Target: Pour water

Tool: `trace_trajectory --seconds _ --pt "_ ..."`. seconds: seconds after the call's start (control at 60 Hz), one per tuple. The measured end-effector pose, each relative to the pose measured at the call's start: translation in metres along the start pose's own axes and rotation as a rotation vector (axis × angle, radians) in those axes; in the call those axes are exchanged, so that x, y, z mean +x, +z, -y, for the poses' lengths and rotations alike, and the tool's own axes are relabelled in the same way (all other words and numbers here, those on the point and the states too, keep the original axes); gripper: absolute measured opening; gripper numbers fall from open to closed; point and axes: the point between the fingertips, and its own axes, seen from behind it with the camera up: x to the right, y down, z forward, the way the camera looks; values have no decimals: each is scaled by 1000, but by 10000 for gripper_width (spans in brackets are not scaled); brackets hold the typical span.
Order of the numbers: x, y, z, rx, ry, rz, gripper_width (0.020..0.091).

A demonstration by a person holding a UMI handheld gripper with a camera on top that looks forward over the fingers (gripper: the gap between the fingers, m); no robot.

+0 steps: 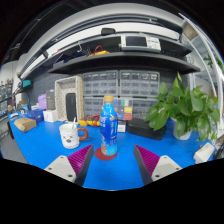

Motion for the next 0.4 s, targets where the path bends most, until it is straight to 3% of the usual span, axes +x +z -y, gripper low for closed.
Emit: trace_trajectory --seconds 0.4 --pt "1 -24 34 68 -10 -8 834"
